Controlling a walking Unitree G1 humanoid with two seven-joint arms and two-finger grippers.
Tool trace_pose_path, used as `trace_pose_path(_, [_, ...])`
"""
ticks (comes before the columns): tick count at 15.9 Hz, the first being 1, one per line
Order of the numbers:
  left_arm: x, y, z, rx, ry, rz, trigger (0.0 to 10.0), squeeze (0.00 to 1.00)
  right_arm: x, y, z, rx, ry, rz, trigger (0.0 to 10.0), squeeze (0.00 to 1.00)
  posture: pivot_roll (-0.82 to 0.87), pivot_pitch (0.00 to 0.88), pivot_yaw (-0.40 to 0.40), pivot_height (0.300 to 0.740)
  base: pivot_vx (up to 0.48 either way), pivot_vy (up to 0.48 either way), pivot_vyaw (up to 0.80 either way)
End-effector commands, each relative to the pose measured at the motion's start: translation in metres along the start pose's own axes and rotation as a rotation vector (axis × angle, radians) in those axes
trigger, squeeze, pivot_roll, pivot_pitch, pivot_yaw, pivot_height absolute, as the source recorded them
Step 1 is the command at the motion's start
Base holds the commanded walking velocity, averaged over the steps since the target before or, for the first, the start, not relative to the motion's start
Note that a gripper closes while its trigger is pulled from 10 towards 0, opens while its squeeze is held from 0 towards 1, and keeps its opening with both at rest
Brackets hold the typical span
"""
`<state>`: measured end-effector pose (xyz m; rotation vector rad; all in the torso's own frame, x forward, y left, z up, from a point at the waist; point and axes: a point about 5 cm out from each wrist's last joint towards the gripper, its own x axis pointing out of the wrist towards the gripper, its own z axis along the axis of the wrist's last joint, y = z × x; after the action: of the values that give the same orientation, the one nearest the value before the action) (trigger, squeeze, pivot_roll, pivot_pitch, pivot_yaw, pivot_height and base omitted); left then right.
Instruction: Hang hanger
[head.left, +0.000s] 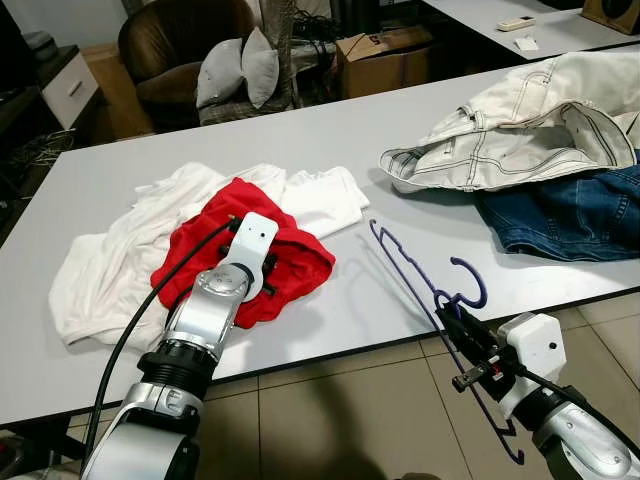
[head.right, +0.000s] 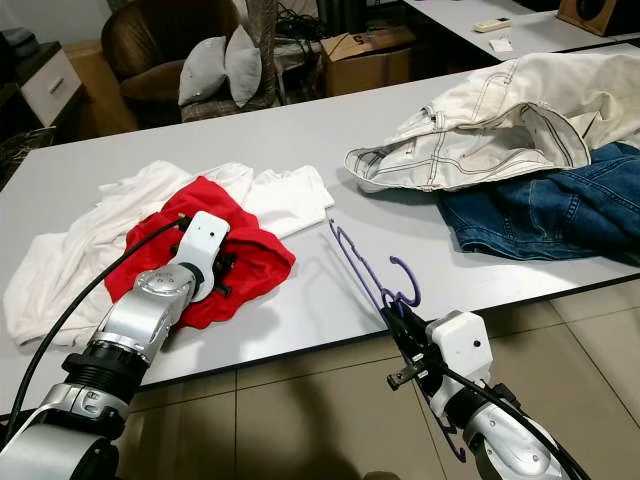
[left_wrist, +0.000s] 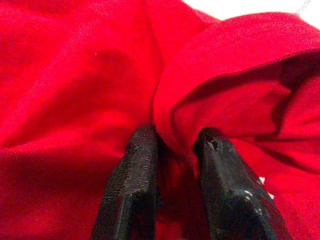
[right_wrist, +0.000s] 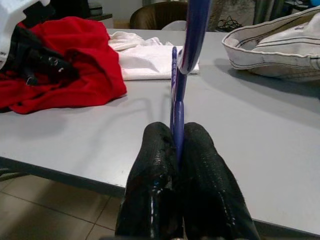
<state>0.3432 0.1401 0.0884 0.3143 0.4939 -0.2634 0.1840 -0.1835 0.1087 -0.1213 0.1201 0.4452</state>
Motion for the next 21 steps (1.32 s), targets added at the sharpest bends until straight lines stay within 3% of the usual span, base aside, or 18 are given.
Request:
trace_pose_path(1, [0.000,0.009,0.002,-0.001,-0.005,0.031,0.0,0.00,-0.001,0.002,-0.015,0.024,0.084,0.001,10.0,0.00,-0.23,0.000,0.178,0.740,0.000,0.000,0.00])
trace_pose_path(7, [0.002,0.014,0.005,0.029,-0.039,0.020,0.0,0.00,-0.001,0.000,-0.015,0.023,0.082,-0.009,10.0,0.00,-0.24,0.000,0.182,0.740,0.000,0.000,0.00])
trace_pose_path(11, [0.000,0.024,0.010,0.032,-0.070,0.035,0.0,0.00,0.002,-0.002,-0.014,0.013,0.077,-0.006,10.0,0.00,-0.23,0.000,0.176,0.740,0.000,0.000,0.00])
trace_pose_path(14, [-0.006,0.035,0.023,0.084,-0.119,0.002,0.0,0.00,0.000,-0.002,-0.007,-0.025,0.068,0.048,10.0,0.00,-0.23,0.000,0.172,0.740,0.000,0.000,0.00])
trace_pose_path(16, [-0.016,0.055,0.047,0.222,-0.158,0.008,0.0,0.00,-0.007,0.007,0.014,0.008,0.010,0.189,10.0,0.00,-0.23,0.000,0.170,0.740,0.000,0.000,0.00])
trace_pose_path(17, [-0.024,0.071,0.069,0.329,-0.193,0.062,0.0,0.00,-0.013,0.013,0.032,0.030,-0.028,0.302,10.0,0.00,-0.23,0.000,0.164,0.740,0.000,0.000,0.00])
trace_pose_path(19, [-0.036,0.081,0.108,0.365,-0.265,0.069,0.0,0.00,-0.022,0.019,0.053,0.053,-0.060,0.470,10.0,0.00,-0.20,0.000,0.150,0.740,0.000,0.000,0.00])
trace_pose_path(21, [-0.037,0.076,0.126,0.385,-0.292,0.050,0.0,0.00,-0.020,0.020,0.050,0.088,-0.036,0.564,10.0,0.00,-0.16,0.000,0.113,0.740,0.000,0.000,0.00])
